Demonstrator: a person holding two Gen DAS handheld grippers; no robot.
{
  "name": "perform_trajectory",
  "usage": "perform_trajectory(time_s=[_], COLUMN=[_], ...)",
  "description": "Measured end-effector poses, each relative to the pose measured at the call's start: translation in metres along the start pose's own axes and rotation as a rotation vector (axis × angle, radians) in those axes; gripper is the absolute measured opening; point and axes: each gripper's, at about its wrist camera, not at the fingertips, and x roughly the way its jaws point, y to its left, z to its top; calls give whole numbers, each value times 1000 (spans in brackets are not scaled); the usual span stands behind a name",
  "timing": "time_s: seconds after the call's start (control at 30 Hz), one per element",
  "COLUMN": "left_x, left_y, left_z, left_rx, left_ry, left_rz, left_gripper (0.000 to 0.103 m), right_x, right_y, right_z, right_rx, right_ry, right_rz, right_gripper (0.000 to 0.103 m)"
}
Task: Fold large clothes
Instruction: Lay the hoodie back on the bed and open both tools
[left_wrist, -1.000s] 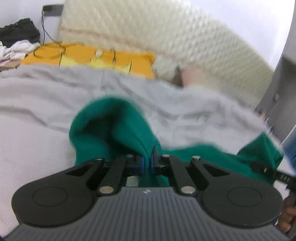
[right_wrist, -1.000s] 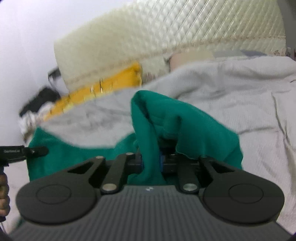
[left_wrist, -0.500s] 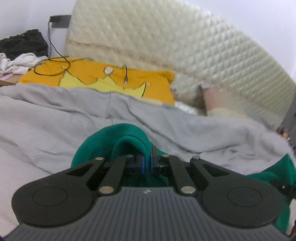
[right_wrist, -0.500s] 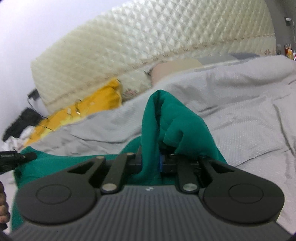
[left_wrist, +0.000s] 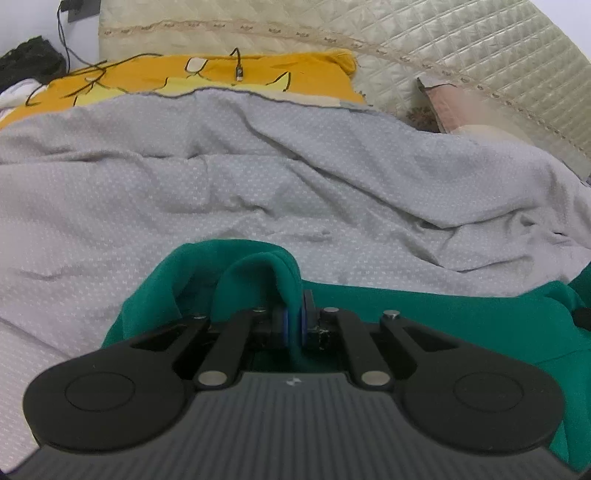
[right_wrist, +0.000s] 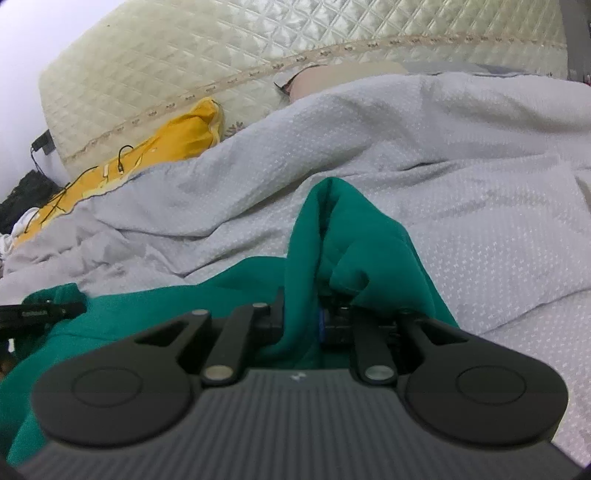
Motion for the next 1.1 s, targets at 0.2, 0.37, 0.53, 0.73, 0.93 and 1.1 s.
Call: perform_trajectory(time_s=[0.2,0.37,0.53,0.73,0.93,1.1], left_x=[-47,-107,-169,-264,-361,-426], left_y=[-14,-28,-46,-67,-74,-73], left_z=[0,-9,-27,-46,-82,-132], left_rx=[97,142,158,197,190,188], left_ry=[-35,-79,-83,-131,-162,-183], left_rz=[24,-5,-53,-94,-132,-140], left_gripper=[48,54,54,54,55,57], right_x=[-34,-80,-142,-227,-316,-377], right_y=[4,25,49,69,88,101], right_z=[4,5,0,-12,-35,-72], right_rx=[-1,-42,-83,-119,-150,-183], right_ry=[-43,-55,-80,-126,-166,-172], right_rz=[25,48,73,112,131,119], right_gripper=[33,55,55,55,55,55])
